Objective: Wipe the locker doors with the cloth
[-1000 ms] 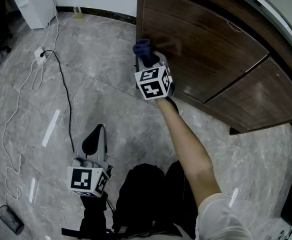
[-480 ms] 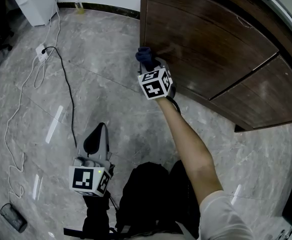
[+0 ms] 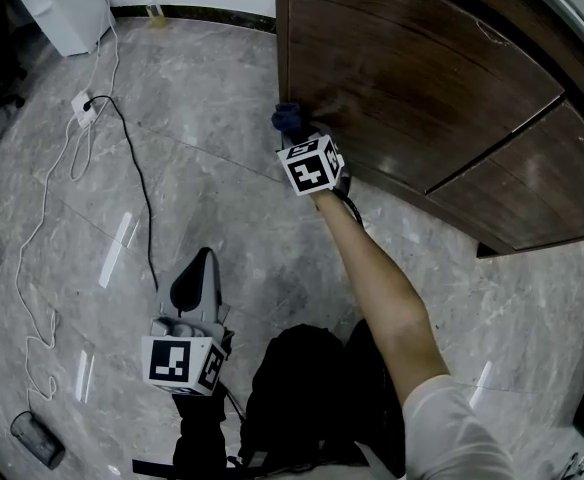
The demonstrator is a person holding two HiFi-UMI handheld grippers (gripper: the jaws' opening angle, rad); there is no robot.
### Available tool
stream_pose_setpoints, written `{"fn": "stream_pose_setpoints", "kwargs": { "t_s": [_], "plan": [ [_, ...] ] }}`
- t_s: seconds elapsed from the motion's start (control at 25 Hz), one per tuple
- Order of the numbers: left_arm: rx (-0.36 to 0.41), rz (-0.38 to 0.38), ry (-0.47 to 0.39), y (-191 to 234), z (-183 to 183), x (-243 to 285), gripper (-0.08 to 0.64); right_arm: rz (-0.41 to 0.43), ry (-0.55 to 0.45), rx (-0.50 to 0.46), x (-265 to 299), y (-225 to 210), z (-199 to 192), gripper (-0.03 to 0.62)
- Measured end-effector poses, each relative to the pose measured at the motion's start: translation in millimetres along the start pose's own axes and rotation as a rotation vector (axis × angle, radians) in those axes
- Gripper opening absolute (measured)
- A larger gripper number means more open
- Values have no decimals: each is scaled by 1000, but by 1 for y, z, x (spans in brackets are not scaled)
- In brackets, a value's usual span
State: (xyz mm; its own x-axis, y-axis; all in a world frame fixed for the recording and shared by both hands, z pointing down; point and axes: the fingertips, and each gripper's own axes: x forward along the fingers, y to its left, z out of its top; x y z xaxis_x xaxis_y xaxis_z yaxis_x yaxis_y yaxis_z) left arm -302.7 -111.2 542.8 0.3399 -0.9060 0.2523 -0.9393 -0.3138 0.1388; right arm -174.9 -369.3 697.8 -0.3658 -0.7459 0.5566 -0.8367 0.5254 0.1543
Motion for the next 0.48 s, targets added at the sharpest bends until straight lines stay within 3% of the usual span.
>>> {"fn": "stream_pose_setpoints", "kwargs": {
  "t_s": [0.28, 0.48],
  "plan": [
    [2, -1, 11, 1, -3, -2, 1, 25, 48, 43, 11, 4, -17, 109],
    [7, -7, 5, -1, 0, -1, 0, 107, 18, 26, -6, 11, -3, 106]
  ]
}}
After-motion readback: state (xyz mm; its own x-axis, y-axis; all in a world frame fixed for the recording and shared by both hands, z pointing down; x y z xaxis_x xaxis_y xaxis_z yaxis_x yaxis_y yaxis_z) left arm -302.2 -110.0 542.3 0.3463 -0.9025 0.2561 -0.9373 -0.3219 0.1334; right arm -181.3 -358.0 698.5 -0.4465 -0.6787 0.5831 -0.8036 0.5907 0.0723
